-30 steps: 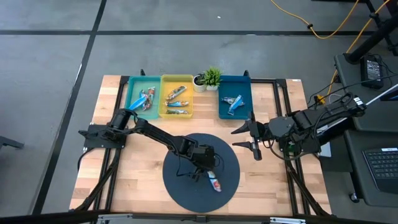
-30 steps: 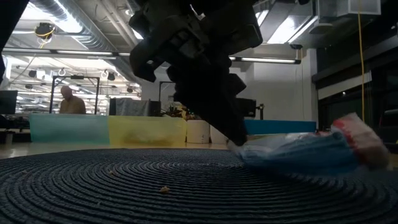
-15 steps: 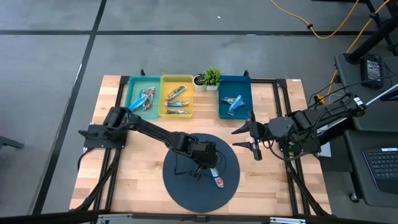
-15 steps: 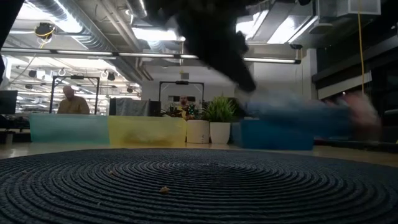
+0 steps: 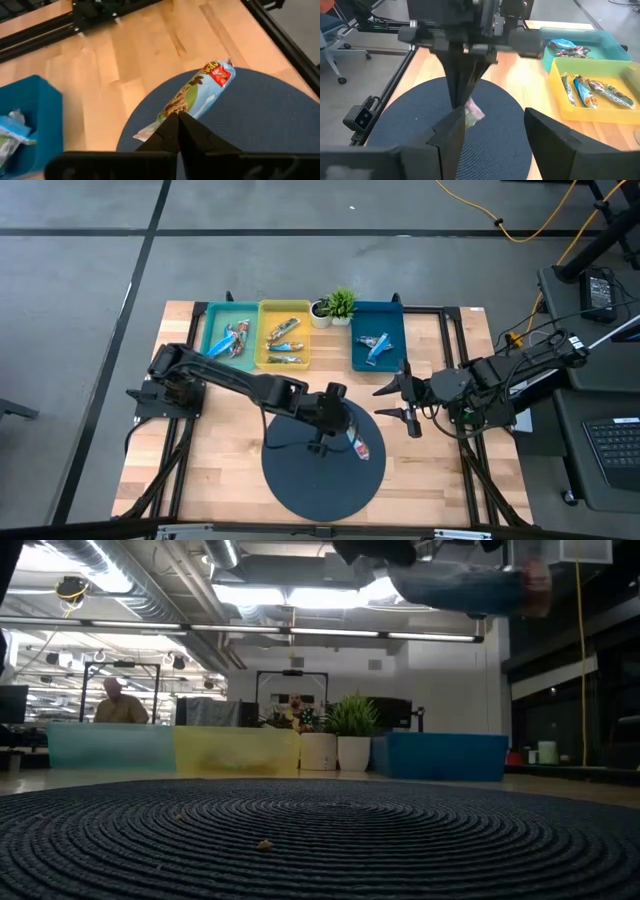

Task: Pick and place Granola Bars by type
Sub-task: Put the red granola bar into the green bin

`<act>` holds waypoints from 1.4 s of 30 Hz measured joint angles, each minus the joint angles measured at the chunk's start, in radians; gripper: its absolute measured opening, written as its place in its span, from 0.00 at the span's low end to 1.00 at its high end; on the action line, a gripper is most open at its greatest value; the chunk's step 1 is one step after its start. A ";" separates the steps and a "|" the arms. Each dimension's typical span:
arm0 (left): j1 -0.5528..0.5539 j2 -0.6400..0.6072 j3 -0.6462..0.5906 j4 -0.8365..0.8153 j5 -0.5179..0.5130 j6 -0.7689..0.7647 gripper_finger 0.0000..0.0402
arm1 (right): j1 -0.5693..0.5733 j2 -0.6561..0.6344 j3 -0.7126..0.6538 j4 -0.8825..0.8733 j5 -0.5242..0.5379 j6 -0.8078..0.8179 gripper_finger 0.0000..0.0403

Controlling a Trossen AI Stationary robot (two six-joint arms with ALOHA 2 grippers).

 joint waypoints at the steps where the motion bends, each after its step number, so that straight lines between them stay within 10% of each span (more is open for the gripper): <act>1: 0.000 -0.006 0.000 -0.008 0.000 -0.008 0.00 | 0.000 0.000 0.000 -0.001 0.000 -0.001 0.51; 29: 0.000 -0.081 -0.085 -0.265 -0.081 -0.248 0.03 | -0.001 -0.001 0.000 -0.005 0.000 -0.054 0.51; 42: 0.037 -0.053 -0.263 -0.208 0.027 -0.173 0.47 | -0.001 -0.001 0.000 -0.011 0.000 -0.051 0.51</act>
